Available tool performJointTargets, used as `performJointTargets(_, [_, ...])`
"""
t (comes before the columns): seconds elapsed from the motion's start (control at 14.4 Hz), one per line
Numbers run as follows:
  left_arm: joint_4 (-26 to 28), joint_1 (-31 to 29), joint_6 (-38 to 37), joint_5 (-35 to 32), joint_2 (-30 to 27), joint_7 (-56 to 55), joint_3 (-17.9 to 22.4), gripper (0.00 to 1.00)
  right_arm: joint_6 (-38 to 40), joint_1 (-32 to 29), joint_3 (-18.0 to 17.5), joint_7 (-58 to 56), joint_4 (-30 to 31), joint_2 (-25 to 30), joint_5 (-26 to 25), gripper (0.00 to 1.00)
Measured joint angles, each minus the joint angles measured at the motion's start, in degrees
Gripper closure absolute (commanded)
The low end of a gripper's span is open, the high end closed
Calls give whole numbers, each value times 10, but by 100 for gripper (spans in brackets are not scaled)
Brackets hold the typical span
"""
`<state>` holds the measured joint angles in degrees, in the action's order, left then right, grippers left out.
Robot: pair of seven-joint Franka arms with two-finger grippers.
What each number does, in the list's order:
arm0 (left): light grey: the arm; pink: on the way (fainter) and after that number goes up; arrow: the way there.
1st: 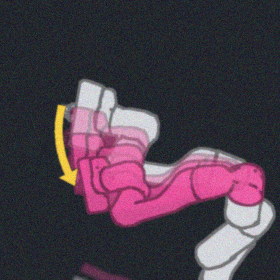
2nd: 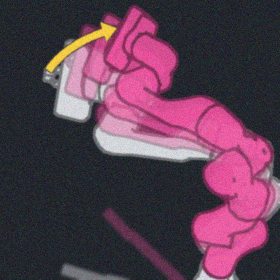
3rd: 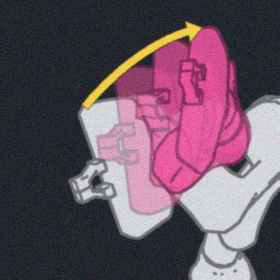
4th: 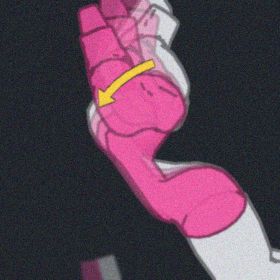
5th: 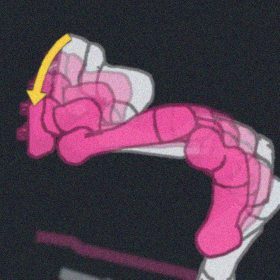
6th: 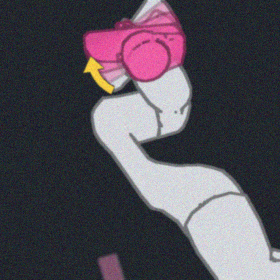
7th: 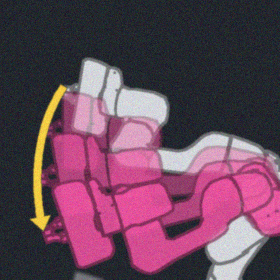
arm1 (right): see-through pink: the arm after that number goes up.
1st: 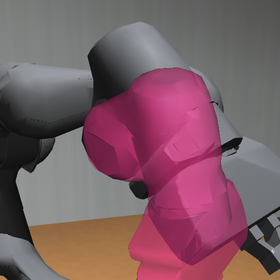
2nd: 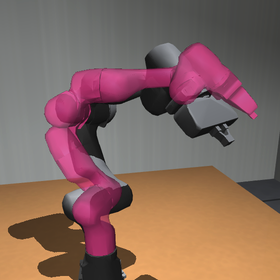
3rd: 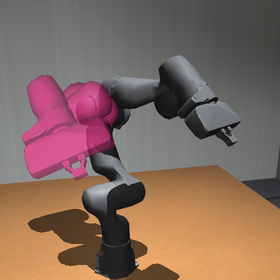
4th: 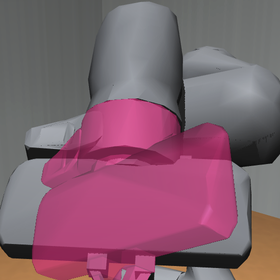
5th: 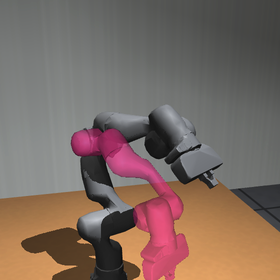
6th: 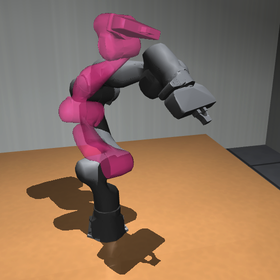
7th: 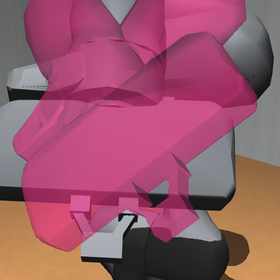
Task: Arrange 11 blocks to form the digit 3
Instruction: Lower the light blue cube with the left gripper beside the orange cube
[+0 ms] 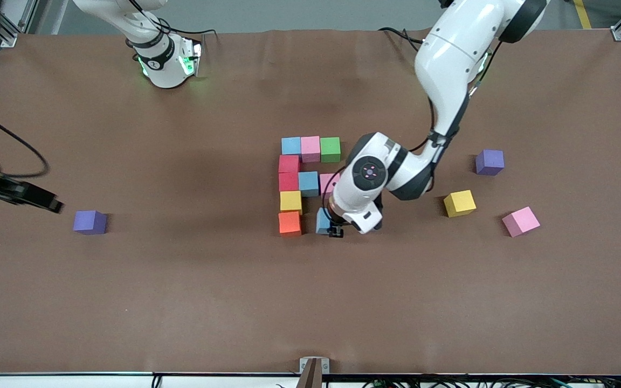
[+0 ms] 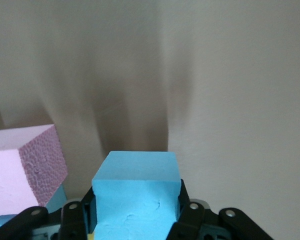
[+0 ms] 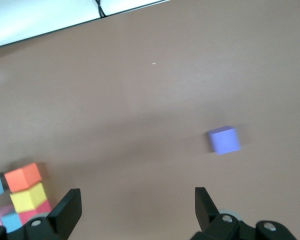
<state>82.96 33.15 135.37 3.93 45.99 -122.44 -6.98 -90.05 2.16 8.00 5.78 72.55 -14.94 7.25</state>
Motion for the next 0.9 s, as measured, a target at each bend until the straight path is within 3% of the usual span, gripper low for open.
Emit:
performJointTargets(0.14, [0, 14, 0, -6, 4, -19, 7, 85, 0, -30, -7, -40, 16, 24, -3, 0])
performJointTargets(0.56, [-3, 35, -1, -38, 8, -51, 13, 85, 34, -26, -25, -44, 20, 50, -21, 0])
performJointTargets(0.9, [-47, 35, -34, -38, 29, -51, 19, 85, 25, -13, -28, -55, 50, 68, -56, 0])
